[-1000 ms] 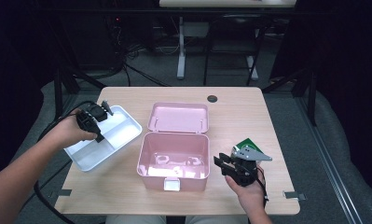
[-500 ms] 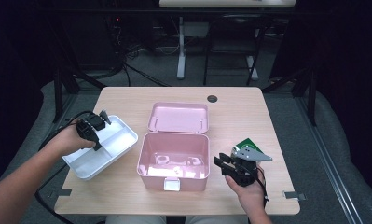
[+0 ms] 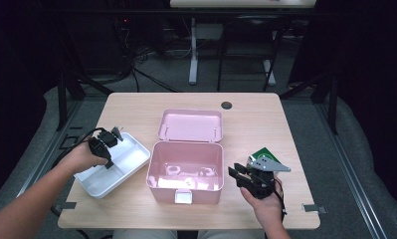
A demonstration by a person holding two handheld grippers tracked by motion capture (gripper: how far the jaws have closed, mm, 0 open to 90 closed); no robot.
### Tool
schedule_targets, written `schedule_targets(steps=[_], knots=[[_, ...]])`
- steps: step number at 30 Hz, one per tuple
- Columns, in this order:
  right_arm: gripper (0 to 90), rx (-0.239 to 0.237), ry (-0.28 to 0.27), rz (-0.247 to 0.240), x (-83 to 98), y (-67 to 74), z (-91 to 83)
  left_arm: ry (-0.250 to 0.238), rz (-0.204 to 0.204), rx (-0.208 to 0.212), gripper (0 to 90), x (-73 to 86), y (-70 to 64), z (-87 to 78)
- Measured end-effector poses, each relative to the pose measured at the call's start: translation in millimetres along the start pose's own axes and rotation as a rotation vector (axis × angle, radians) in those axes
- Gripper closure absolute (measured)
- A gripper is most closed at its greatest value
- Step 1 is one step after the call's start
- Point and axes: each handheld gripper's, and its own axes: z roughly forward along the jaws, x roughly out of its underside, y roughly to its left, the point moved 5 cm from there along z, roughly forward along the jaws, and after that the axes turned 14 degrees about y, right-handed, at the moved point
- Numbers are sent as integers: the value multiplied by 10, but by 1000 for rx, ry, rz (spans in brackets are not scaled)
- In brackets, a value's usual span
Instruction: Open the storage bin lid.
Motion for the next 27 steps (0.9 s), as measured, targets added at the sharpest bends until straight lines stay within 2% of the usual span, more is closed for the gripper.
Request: schedule_targets(steps=[2, 6, 7, 12, 27], knots=[[686, 0, 0, -1, 1, -5, 0, 1, 2, 1, 891, -42, -6, 84], [685, 1, -1, -2, 3, -8, -4, 5, 3, 9, 891, -78, -14, 141], [684, 0, -1, -1, 3, -7, -3, 6, 1, 21, 891, -99, -21, 178], [684, -3, 0, 1, 3, -4, 1, 19, 1, 17, 890, -136, -21, 253], [680, -1, -1, -3, 3, -11, -1, 32, 0, 14, 889, -178, -33, 384]])
